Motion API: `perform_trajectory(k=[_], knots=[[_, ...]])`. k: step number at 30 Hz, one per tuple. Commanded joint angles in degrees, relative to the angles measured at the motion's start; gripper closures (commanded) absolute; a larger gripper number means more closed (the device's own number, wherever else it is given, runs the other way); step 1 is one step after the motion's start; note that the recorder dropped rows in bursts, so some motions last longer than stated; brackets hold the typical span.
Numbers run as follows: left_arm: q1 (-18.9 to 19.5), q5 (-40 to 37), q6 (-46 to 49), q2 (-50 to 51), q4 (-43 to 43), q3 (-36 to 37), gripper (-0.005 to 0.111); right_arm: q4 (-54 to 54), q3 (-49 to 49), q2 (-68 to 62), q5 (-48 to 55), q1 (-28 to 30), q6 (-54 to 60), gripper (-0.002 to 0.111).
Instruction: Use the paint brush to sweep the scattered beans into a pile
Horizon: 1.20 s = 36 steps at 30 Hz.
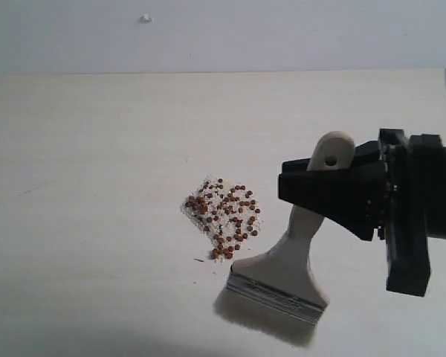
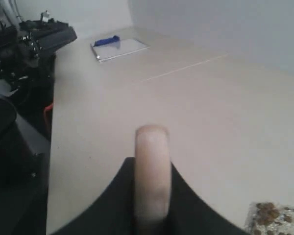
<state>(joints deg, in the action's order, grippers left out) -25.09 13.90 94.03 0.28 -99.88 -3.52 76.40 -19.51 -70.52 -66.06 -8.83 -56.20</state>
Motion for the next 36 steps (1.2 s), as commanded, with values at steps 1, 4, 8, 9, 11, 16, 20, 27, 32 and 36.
perform_trajectory(k=[1, 4, 8, 9, 11, 16, 20, 27, 32, 36], knots=[[0.1, -0.6, 0.2, -0.3, -0.1, 0.3, 0.107, 3.3, -5.0, -10.6, -3.9, 0.3, 2.8, 0.108], [0.1, -0.6, 0.2, -0.3, -0.1, 0.3, 0.107, 4.1, -9.8, -18.4, -3.9, 0.2, 3.9, 0.108], [0.1, -0.6, 0.2, -0.3, -0.1, 0.3, 0.107, 8.4, -16.8, -26.4, -3.9, 0.2, 1.9, 0.108], [0.1, -0.6, 0.2, -0.3, -0.1, 0.3, 0.107, 10.3, -19.4, -29.1, -3.9, 0.2, 1.5, 0.108], [0.1, -0.6, 0.2, -0.3, -0.1, 0.3, 0.107, 12.2, -22.7, -32.8, -3.9, 0.2, 1.5, 0.108], [0.1, -0.6, 0.2, -0.3, -0.1, 0.3, 0.107, 14.1, -28.8, -38.0, -3.9, 0.2, 0.7, 0.108], [0.1, -0.6, 0.2, -0.3, -0.1, 0.3, 0.107, 15.7, -34.2, -40.9, -3.9, 0.2, -0.8, 0.108], [0.1, -0.6, 0.2, -0.3, -0.1, 0.3, 0.107, 15.7, -43.7, -46.1, -3.9, 0.2, -3.7, 0.108], [0.1, -0.6, 0.2, -0.3, -0.1, 0.3, 0.107, 15.5, -48.0, -49.1, -3.9, 0.2, -6.4, 0.108], [0.1, -0.6, 0.2, -0.3, -0.1, 0.3, 0.107, 16.2, -48.5, -48.8, -3.9, 0.2, -8.5, 0.108]])
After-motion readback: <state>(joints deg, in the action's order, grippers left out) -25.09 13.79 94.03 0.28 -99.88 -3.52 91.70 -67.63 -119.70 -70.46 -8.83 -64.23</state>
